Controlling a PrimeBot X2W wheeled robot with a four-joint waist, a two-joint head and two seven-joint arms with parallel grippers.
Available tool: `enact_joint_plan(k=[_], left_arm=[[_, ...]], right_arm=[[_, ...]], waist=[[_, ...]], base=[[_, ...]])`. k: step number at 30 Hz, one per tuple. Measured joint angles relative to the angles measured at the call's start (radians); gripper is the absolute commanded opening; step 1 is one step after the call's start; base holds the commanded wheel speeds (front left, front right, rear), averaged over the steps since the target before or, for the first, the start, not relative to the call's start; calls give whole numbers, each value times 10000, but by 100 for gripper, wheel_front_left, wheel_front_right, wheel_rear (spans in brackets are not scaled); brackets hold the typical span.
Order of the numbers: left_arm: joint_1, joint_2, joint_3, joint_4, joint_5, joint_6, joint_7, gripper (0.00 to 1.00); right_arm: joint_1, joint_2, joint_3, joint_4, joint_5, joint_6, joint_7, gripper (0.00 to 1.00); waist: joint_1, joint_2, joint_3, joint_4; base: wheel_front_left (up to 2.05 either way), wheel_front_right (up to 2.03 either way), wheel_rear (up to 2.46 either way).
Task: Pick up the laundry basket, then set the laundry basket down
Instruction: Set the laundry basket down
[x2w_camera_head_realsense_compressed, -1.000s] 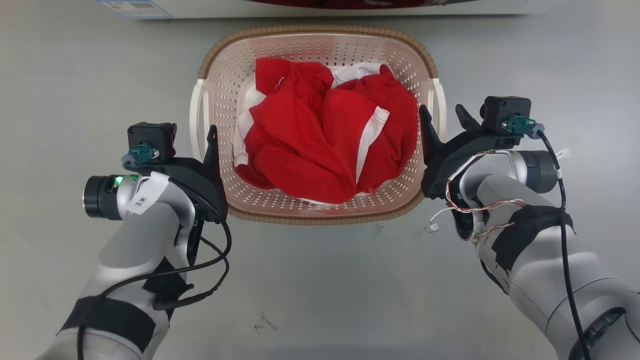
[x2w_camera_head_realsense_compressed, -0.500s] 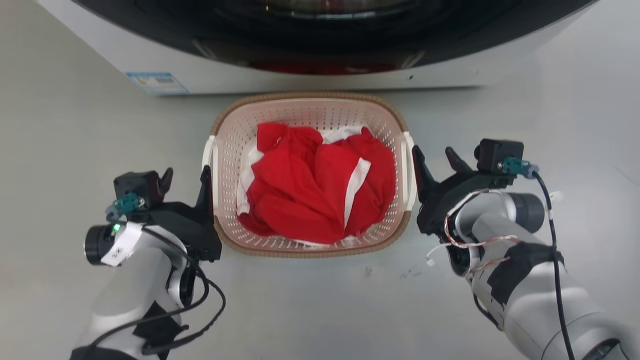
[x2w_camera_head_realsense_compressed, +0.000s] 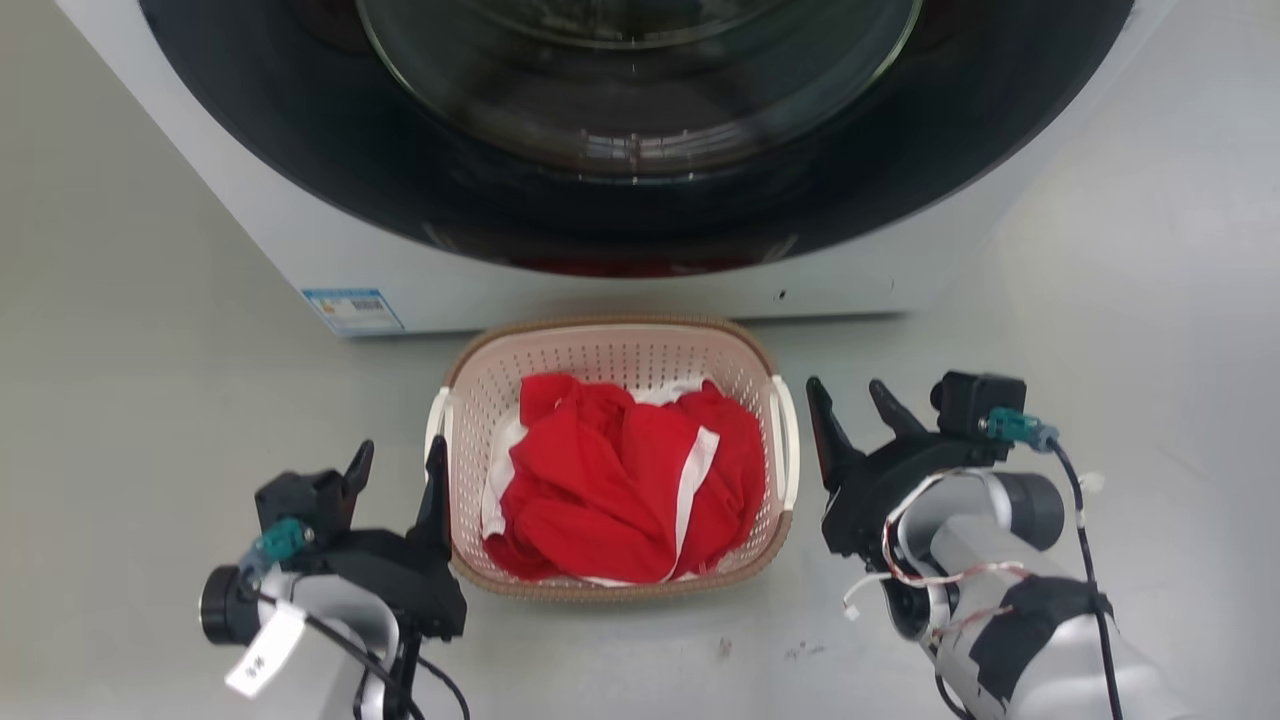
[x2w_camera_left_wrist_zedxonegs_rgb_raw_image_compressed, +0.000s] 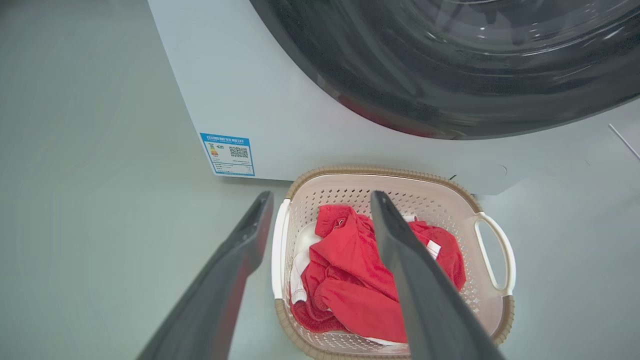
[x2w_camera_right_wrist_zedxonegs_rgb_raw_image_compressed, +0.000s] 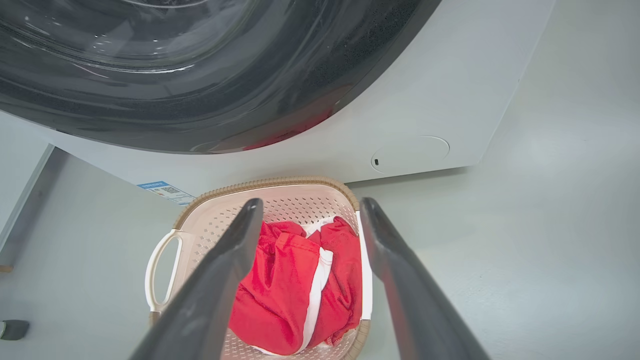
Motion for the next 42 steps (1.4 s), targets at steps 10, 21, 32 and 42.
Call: enact_joint_plan(k=[10,21,32,42], left_arm=[[1978,63,464,-1908,982,257,0,100],[4638,194,857,-4038,1829,430,0,100],[6146,263,1390,-5756,2447,525,0,100],[6840,176,1733,-6510,2849,598,0,100]], right_arm=[[1954,-374,-892,-1597,-1103,-332,0,100],[4729,-888,-2171,-4157,-2650,-663,0,100],[6847,-1068,-3501,-6665,-4199,-683,0,100],[8257,-717,-4736,-7873,-5565,-685,0,100]], waist=[[-1,0,-1490,1],[-1,-1,-3197,4],[0,0,-3919,54],[1,0,-4126,88]], base=[[0,0,0],[0,0,0],[0,0,0],[0,0,0]])
